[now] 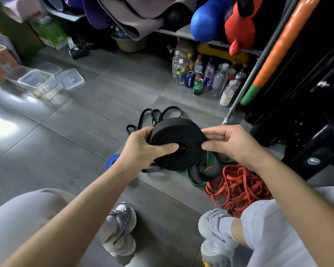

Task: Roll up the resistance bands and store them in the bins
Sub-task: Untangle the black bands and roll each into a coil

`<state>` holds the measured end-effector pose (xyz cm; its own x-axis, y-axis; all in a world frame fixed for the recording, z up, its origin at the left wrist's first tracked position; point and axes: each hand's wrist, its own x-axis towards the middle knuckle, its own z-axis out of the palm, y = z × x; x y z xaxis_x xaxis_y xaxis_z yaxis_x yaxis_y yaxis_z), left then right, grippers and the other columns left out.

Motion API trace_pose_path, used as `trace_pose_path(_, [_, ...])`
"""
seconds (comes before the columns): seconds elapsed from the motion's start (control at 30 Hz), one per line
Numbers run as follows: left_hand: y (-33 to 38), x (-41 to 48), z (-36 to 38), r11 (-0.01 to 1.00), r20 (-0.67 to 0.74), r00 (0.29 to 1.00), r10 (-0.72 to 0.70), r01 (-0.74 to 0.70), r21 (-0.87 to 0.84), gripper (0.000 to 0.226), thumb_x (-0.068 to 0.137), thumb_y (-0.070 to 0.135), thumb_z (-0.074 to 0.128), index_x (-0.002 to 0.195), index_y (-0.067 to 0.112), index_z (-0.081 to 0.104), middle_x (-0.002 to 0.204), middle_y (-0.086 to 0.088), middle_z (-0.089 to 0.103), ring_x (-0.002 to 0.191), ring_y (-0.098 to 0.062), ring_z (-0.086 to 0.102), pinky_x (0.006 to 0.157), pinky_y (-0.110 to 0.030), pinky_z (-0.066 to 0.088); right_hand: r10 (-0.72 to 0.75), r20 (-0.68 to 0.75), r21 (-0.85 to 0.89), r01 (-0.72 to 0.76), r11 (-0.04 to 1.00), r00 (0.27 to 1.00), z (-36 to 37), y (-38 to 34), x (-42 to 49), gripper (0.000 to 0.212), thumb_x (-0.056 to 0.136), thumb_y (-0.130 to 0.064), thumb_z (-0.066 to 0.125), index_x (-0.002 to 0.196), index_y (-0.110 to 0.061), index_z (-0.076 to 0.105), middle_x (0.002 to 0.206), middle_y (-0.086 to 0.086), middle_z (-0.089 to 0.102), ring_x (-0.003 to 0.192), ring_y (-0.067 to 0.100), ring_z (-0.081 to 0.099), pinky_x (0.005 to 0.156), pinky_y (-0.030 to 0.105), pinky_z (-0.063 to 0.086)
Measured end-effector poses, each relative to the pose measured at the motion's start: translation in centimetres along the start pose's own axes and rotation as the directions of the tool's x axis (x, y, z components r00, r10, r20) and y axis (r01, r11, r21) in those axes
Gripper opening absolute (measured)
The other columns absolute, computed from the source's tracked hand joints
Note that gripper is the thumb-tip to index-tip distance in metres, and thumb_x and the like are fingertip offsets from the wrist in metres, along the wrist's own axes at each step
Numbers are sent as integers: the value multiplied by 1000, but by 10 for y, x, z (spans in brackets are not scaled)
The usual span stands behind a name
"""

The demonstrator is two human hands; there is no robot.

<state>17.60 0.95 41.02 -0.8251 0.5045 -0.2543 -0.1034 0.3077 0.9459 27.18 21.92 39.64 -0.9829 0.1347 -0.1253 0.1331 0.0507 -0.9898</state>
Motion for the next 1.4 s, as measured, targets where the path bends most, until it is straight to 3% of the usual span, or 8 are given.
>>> trace_pose_path(0.13, [-1,2,0,986,-71,996,-51,39,-160,52,44,25,87,91,13,68,91,-11,73,85,-31,70,80,-50,56,37,-28,-65,-39,997,999,8,-2,3,54,73,-23,70,126,-21,59,118,-3,66,113,6,58,99,26,45])
trace_pose_path(0.3, [2,4,-2,953,-126,988,-88,46,-300,54,41,33,86,89,15,69,94,-13,71,90,-35,69,83,-56,53,108,-51,30,-107,994,993,28,-1,5,48,90,-6,58,131,-29,49,90,-3,68,90,10,61,80,29,51])
trace_pose_path(0.4, [3,7,-4,923,-130,986,-107,50,-382,42,58,20,86,94,12,66,92,-10,71,85,-28,70,82,-51,55,113,-156,127,-94,987,981,40,-5,12,37,88,-2,59,122,-12,49,84,0,69,82,16,63,85,37,52])
trace_pose_path(0.57, [3,5,-10,849,-103,987,-125,53,-526,17,80,12,71,96,13,65,83,-2,72,78,-14,70,71,-34,58,155,-250,280,-82,956,956,56,-8,26,18,86,-5,61,95,-16,50,76,1,67,70,20,59,90,56,47])
trace_pose_path(0.9, [-3,0,-34,751,-157,975,-160,17,-660,12,82,12,69,92,13,63,77,-3,70,70,-13,69,61,-28,57,137,-223,240,-82,967,965,83,-22,39,20,83,-3,65,92,-14,51,83,5,70,73,21,61,78,38,53])
trace_pose_path(1.1, [-10,-4,-48,700,-140,969,-202,43,-713,22,83,22,70,101,11,63,87,-6,70,76,-16,70,71,-33,59,235,-269,450,-94,888,934,119,-34,52,17,86,-2,63,95,-9,51,88,8,66,81,20,64,80,41,54])
trace_pose_path(1.27, [-14,3,-46,627,-180,948,-263,26,-779,41,82,26,71,118,10,58,103,-10,68,83,-18,69,62,-27,56,151,-447,146,-95,985,882,142,-37,75,24,76,-19,75,89,-24,55,102,7,65,91,20,65,87,42,54])
trace_pose_path(1.4, [-25,18,-56,621,-251,916,-314,-2,-784,45,81,26,73,118,8,56,102,-9,67,86,-19,68,66,-28,57,124,-434,-83,-177,981,892,146,-34,94,19,68,-36,72,80,-31,59,92,-1,67,90,20,66,85,44,54])
